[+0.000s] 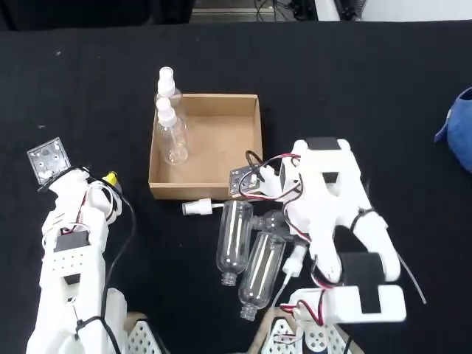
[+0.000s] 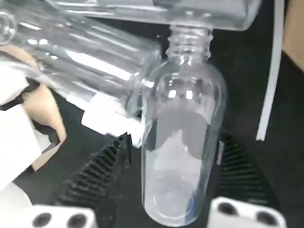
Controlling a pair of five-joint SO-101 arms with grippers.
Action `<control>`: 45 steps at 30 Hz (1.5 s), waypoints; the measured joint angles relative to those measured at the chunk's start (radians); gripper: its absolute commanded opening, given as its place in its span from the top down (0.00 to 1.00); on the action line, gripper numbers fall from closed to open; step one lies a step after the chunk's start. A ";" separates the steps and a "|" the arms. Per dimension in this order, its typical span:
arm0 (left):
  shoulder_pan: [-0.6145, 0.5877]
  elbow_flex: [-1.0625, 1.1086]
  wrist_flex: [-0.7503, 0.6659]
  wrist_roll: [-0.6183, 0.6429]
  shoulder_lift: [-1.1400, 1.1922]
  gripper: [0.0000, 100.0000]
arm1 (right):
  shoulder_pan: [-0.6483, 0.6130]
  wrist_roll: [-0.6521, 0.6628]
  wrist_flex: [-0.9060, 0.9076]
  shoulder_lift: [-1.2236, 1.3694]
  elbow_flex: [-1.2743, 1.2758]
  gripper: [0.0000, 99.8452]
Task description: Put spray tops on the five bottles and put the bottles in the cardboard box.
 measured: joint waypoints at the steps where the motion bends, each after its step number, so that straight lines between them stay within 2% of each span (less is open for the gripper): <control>1: 0.000 0.000 0.000 0.000 0.000 0.97 | 0.000 0.000 -0.011 0.011 0.000 0.74; 6: 0.000 0.000 0.000 0.000 0.000 0.97 | 0.000 -0.005 -0.026 0.048 0.000 0.74; 9: 0.000 0.000 0.000 0.000 0.000 0.97 | 0.000 -0.075 -0.032 0.048 -0.003 0.75; 11: 0.000 0.000 0.000 0.000 0.000 0.97 | 0.000 -0.144 -0.064 0.048 -0.005 0.82; 14: 0.000 0.000 0.000 0.000 0.000 0.97 | 0.000 -0.282 -0.150 0.048 -0.005 0.98; 16: 0.000 0.000 0.000 0.000 0.000 0.97 | 0.000 -0.359 -0.184 0.048 -0.005 0.97; 19: 0.000 0.000 0.000 0.000 0.000 0.97 | 0.002 -0.399 -0.190 0.048 -0.029 0.98; 22: 0.000 0.000 0.000 0.000 0.000 0.97 | 0.011 -0.408 -0.109 0.037 -0.081 0.99; 30: 0.000 0.000 0.003 0.000 0.000 0.97 | 0.103 -0.414 0.227 -0.226 -0.290 0.99; 34: -0.011 -0.032 0.127 -0.002 0.000 0.97 | 0.098 -0.477 0.285 -0.359 -0.315 0.99; 39: -0.104 -0.215 0.399 -0.087 0.000 0.97 | -0.064 -0.646 0.285 -0.516 -0.321 0.99; 45: -0.330 -0.414 0.629 -0.256 0.002 0.97 | -0.442 -0.862 0.279 -0.542 -0.304 0.99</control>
